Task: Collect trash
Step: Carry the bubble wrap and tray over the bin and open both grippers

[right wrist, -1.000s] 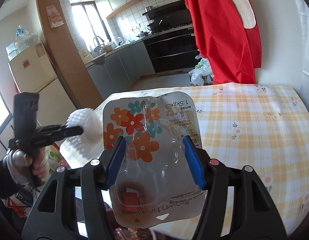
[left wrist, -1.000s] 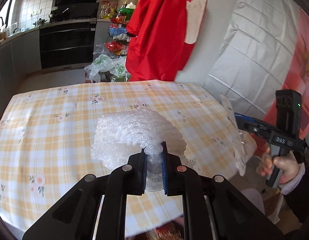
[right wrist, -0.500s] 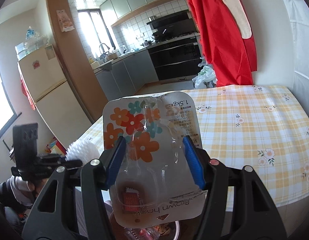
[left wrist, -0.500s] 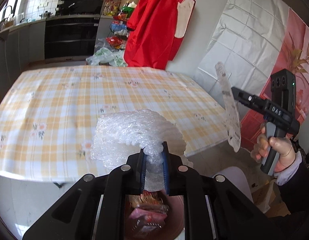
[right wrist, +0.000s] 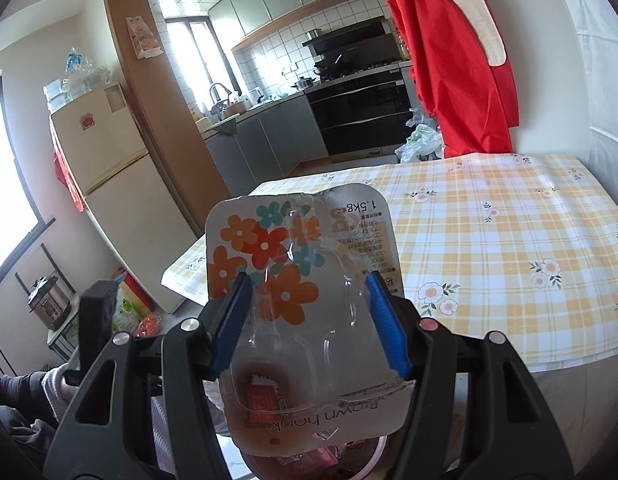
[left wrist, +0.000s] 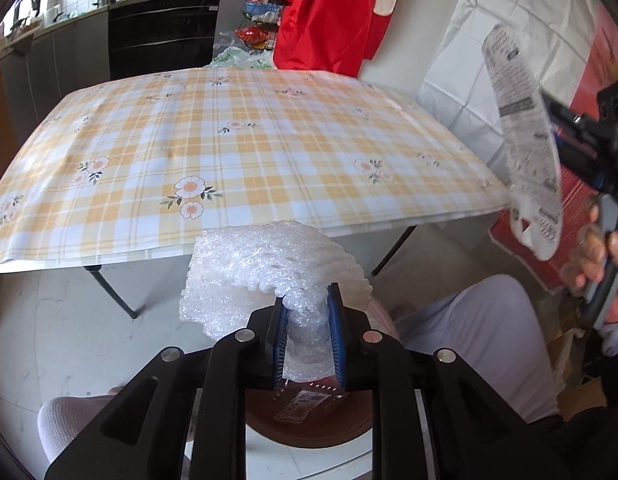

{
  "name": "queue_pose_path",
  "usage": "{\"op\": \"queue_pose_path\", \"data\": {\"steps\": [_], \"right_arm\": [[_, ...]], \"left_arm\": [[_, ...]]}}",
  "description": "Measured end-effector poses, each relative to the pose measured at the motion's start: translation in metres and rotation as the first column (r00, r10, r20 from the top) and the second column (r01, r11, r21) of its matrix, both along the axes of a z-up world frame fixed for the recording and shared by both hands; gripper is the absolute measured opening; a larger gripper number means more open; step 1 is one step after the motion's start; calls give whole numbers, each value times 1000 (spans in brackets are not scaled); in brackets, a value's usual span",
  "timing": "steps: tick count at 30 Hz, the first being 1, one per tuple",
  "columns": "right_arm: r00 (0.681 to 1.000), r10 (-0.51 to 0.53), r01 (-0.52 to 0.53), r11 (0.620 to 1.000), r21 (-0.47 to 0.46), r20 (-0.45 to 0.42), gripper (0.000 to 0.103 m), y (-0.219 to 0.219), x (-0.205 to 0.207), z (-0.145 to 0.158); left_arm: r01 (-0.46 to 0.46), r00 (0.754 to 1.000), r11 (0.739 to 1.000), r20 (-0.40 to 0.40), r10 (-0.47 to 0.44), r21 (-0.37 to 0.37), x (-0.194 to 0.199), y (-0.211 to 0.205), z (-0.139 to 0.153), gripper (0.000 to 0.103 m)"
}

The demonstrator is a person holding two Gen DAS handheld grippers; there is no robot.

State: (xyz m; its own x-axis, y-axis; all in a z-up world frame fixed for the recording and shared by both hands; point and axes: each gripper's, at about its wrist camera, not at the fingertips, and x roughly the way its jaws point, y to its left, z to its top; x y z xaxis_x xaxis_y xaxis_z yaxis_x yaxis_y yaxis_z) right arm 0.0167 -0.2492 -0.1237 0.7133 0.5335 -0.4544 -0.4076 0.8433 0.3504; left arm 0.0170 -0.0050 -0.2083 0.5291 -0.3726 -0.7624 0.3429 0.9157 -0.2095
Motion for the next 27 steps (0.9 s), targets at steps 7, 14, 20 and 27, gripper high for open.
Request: {"op": "queue_pose_path", "data": {"steps": [7,14,20,27], "right_arm": [[1000,0,0,1000,-11,-17,60,3,-1,-5],[998,15,-16,1000,-14,-66,60,11,2,-22],[995,24,-26,999,-18,-98,60,17,1,-35],[994,24,-26,999,-20,-107,60,19,2,-38]], "left_arm": [[14,1000,999,-6,-14,50,7,-10,-18,29],[7,1000,1000,-21,-7,17,12,-10,-26,55],[12,999,1000,-30,-12,2,13,-9,-31,55],[81,991,993,-115,-71,82,24,-23,-44,77]]}}
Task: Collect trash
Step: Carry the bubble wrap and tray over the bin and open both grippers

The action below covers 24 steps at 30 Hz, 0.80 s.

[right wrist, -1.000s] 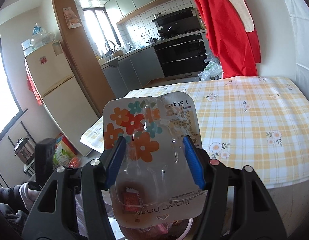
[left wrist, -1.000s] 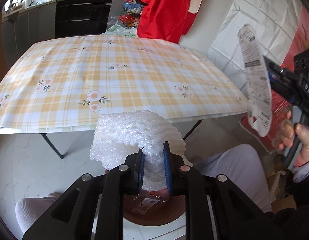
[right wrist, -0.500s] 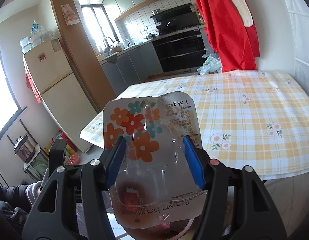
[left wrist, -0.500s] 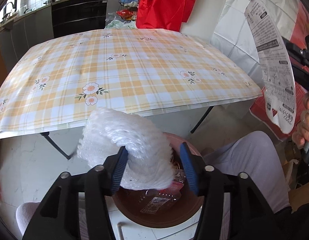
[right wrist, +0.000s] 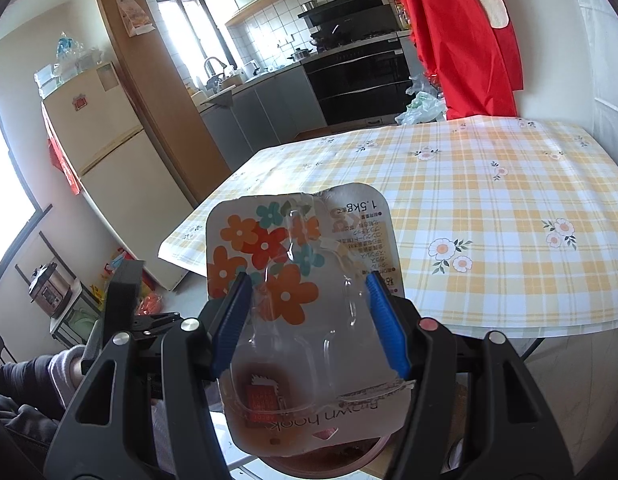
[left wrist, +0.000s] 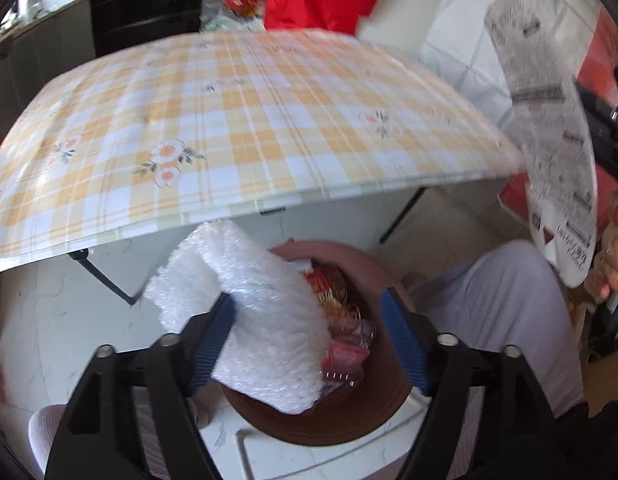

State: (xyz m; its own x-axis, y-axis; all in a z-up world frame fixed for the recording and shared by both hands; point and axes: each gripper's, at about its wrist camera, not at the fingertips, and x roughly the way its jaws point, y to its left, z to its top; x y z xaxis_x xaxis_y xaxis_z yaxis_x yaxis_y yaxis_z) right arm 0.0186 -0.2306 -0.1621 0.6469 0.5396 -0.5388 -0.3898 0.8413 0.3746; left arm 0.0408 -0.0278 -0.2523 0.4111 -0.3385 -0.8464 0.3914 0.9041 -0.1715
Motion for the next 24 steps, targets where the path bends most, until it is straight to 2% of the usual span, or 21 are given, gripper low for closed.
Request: {"op": "queue_pose_path", "data": {"steps": [3,4,7,11,15,19,24], "right_arm": [[1000,-1,1,1000,2,-5,60,0,0,-2],[1000,-1,1,1000,2,-6,60,-1,1,-2],[1000,-5,5,1000,4,-9,60,-2,2,-4],[1000,-16,16,1000,10,-7,60,-7,1,-4],[1000,-26,26,1000,10,-14,60,-11,0,-6],[999,-14,14,1000,-1,-32,60,-6,-1,-13],[995,30,-33,999,-25,-92,60,16,-5,-36]], "left_arm": [[26,1000,999,-8,-26,19,5,-4,1,83],[29,999,1000,-31,-29,1,9,-4,1,87],[28,997,999,-74,-31,-40,19,-6,3,88],[10,999,998,-47,-13,-57,21,-5,11,88],[-56,998,995,11,57,-81,16,8,28,88],[-197,973,966,88,214,-166,0,36,48,95],[-309,916,934,208,343,-181,-21,59,63,97]]}}
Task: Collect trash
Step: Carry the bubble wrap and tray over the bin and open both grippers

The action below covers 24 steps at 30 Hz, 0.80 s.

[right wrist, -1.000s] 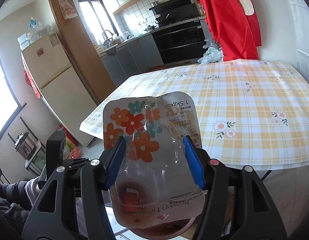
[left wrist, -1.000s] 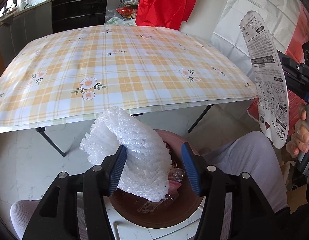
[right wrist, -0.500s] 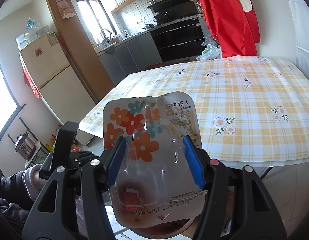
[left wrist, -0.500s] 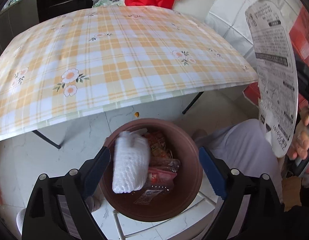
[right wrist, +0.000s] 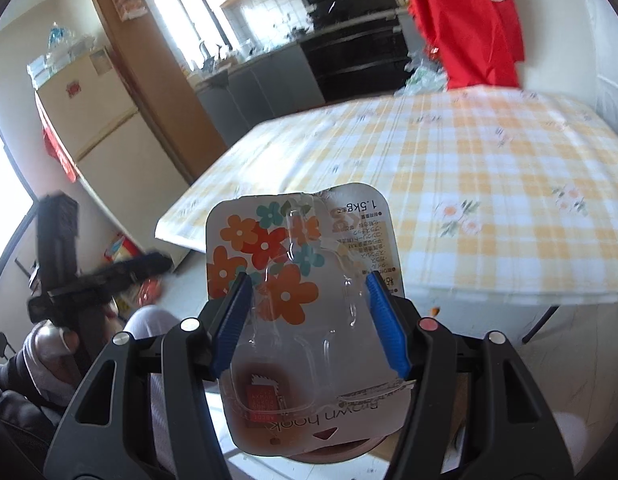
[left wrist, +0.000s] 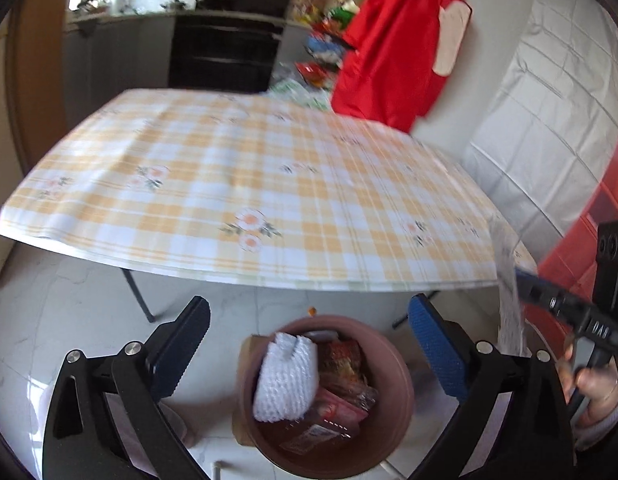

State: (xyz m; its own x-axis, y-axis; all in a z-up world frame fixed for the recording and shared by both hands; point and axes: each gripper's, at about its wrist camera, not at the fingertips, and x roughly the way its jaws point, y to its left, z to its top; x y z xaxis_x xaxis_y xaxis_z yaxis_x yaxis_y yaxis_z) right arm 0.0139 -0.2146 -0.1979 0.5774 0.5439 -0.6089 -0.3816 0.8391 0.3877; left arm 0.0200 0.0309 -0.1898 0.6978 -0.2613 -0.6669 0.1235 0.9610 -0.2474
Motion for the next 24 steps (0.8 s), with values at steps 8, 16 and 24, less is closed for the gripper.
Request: {"op": "queue_pose_path", "data": {"steps": [8,16,24], "right_arm": [[992,93,-97,994,-51,-87,60,43,-4,-28],[981,71,-83,995,-59,-182,88,52,0,-53],[992,-78,68,992,-109,-96,97,30,5,-34]], "left_arm": [[-108,992,994,69,109,-13,-9,31,19,97],[-151,985,989,89,151,-7,-12,44,22,97],[-141,984,990,113,138,23,-14,36,24,97]]}}
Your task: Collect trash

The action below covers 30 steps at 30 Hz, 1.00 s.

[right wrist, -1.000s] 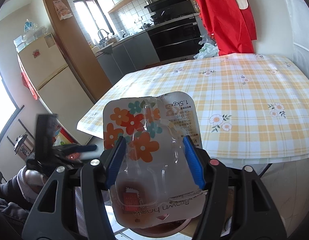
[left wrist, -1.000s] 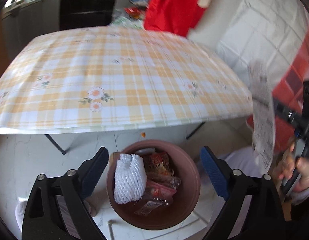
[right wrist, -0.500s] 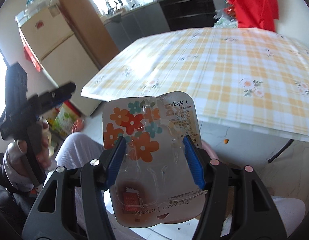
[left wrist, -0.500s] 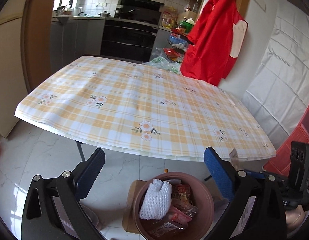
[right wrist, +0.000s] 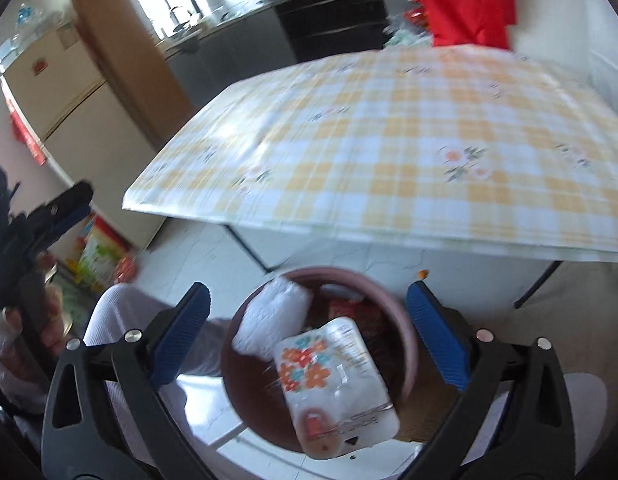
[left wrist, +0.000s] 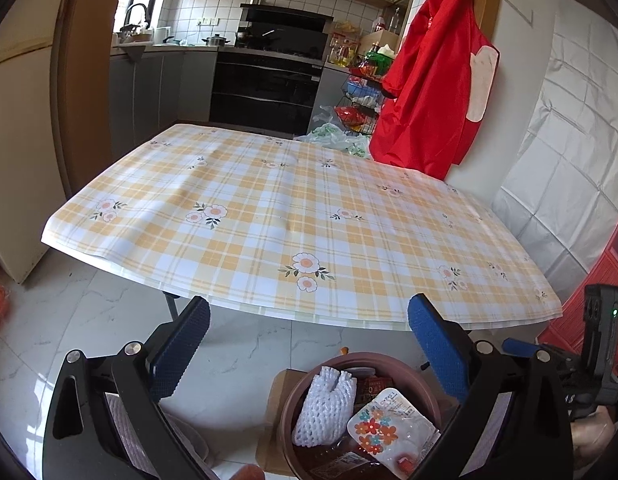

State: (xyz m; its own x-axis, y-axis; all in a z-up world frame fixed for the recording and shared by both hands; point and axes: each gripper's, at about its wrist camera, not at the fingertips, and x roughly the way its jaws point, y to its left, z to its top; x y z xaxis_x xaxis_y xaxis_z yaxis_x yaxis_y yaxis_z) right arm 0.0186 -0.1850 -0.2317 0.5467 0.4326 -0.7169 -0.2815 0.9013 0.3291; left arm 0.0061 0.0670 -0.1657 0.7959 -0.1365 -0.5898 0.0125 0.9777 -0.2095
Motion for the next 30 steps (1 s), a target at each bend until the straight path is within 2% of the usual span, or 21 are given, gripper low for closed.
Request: {"op": "queue_pose_path", "data": {"steps": [7,11,17,22,27,30], "right_arm": [[990,-107,112,992,-54,92,97,-17,6,36],[976,-141,151,987,-49,165,97,-23,2,71],[956,-134,154,986,-59,262,97,-20,-13,121],[917,-139,179,981,-74,374,97,-15,-32,163],[894,-145,195,978,-77,424,97,-12,-46,189],[885,-150,204,976,-76,441,97,-13,-51,198]], "left_arm": [[9,1000,999,14,-10,36,-1,-8,13,97],[18,999,996,43,-22,84,-2,-16,30,97],[20,991,994,127,-34,111,-12,-23,72,97],[-13,984,989,179,-13,146,-21,-28,101,97],[-6,975,989,220,-26,145,-30,-29,125,97],[5,967,985,249,-48,170,-37,-35,136,97]]}}
